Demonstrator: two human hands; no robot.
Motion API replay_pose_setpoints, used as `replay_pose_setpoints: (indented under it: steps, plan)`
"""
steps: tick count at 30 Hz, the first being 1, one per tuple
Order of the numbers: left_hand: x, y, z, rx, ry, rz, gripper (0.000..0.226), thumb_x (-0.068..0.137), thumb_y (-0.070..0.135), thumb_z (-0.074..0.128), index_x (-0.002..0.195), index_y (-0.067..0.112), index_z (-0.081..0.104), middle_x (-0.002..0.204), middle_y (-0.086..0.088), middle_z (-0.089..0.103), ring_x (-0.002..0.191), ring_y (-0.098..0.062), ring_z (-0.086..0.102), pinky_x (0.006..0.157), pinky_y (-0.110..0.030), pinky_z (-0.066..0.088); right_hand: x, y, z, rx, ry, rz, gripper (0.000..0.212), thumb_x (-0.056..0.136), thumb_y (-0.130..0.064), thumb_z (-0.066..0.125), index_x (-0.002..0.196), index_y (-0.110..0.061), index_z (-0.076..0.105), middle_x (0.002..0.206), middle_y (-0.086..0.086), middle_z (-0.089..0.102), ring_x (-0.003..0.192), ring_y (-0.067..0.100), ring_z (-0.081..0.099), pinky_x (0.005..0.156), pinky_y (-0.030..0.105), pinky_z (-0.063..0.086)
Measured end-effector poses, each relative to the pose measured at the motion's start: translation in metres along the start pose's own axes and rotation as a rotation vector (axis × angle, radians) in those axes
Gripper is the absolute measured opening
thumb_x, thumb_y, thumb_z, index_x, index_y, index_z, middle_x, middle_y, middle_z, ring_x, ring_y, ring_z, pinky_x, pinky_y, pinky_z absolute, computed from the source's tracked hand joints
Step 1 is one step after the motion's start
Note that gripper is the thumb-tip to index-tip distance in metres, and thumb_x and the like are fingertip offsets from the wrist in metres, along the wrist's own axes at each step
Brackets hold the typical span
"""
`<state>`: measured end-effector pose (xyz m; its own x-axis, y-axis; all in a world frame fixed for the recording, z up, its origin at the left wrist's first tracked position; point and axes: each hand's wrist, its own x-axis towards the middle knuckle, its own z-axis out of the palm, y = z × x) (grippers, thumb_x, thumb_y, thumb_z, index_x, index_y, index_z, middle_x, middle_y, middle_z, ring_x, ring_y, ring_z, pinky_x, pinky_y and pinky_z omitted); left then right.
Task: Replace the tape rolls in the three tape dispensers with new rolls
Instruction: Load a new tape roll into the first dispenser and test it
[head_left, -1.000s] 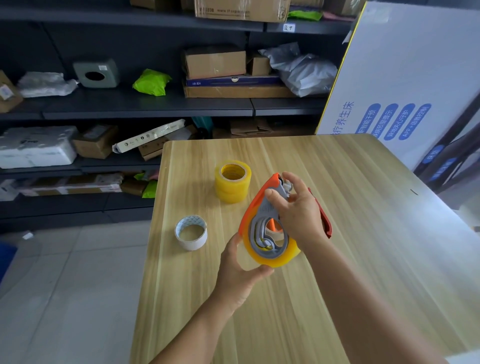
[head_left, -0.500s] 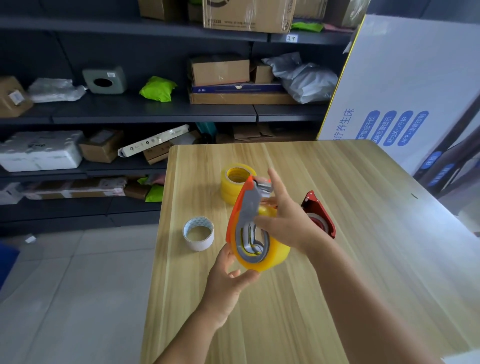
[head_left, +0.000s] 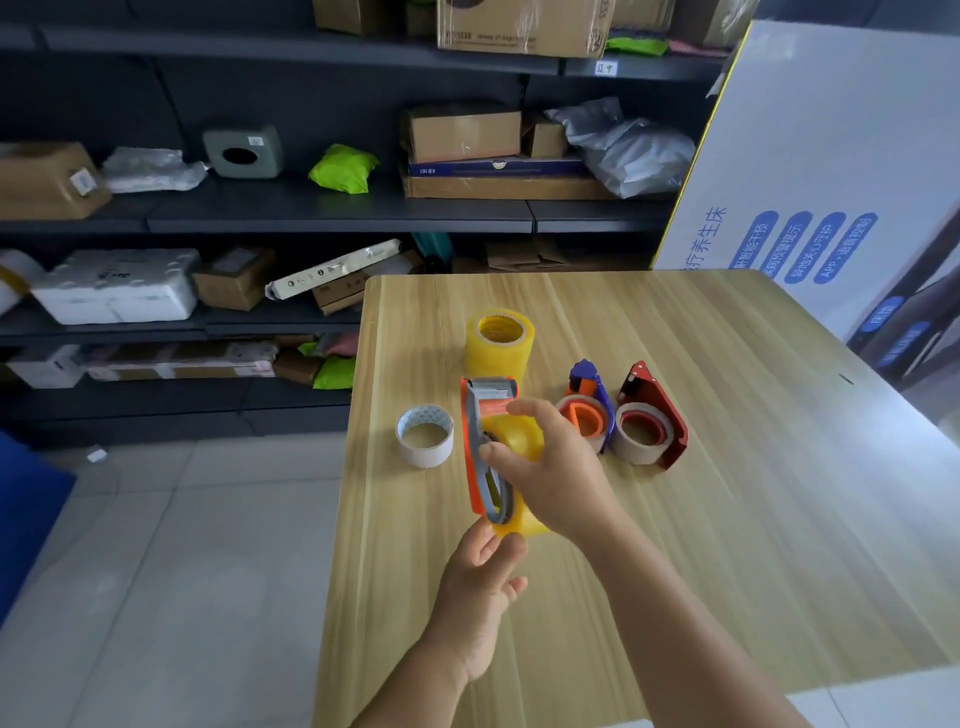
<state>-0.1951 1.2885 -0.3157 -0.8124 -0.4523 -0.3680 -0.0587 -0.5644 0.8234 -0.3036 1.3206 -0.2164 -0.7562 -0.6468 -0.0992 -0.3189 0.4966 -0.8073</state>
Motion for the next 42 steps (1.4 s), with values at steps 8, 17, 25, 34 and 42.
replay_pose_setpoints:
  steps: [8,17,25,34,42]
  plan:
    - [-0.028,-0.033,0.021,-0.256,0.254,-0.138,0.068,0.070,0.045,0.067,0.127,0.012,0.054,0.135,-0.005,0.053,0.128,-0.016,0.045,0.101,-0.046,0.043,-0.031,0.028,0.006,0.167,-0.113,0.073,0.061,0.081,-0.032,0.053,0.139,-0.034,0.035,0.125,-0.002,0.054,0.108,0.016,0.053,0.093,0.038,0.047]
    - [-0.072,-0.063,0.047,-0.338,0.457,-0.096,0.087,0.063,0.060,0.059,0.135,0.012,0.046,0.137,-0.009,0.050,0.132,-0.020,0.042,0.106,-0.040,0.035,-0.071,0.060,0.009,0.464,-0.271,0.140,0.066,0.089,-0.014,0.064,0.144,-0.028,0.030,0.116,-0.015,0.050,0.089,-0.002,0.055,0.072,0.021,0.049]
    - [-0.094,-0.067,0.030,-0.278,0.584,-0.100,0.092,0.069,0.063,0.055,0.140,0.006,0.042,0.143,-0.011,0.047,0.136,-0.023,0.040,0.103,-0.035,0.035,-0.084,0.060,0.037,0.507,-0.367,0.151,0.070,0.089,-0.011,0.061,0.148,-0.023,0.026,0.126,-0.010,0.046,0.095,0.004,0.056,0.072,0.022,0.049]
    - [-0.095,-0.068,-0.006,-0.267,0.577,-0.183,0.071,0.086,0.059,0.047,0.134,0.007,0.048,0.144,-0.011,0.047,0.137,-0.022,0.039,0.102,-0.034,0.033,-0.083,0.058,0.074,0.480,-0.401,0.188,0.073,0.088,-0.009,0.060,0.150,-0.024,0.023,0.135,-0.010,0.044,0.107,0.012,0.054,0.082,0.028,0.049]
    - [-0.097,-0.069,-0.033,-0.234,0.573,-0.249,0.070,0.084,0.061,0.048,0.132,0.010,0.050,0.144,-0.010,0.047,0.136,-0.024,0.040,0.105,-0.038,0.033,-0.087,0.060,0.100,0.536,-0.352,0.244,0.073,0.088,-0.008,0.062,0.149,-0.023,0.024,0.141,-0.004,0.043,0.119,0.020,0.053,0.094,0.041,0.052]
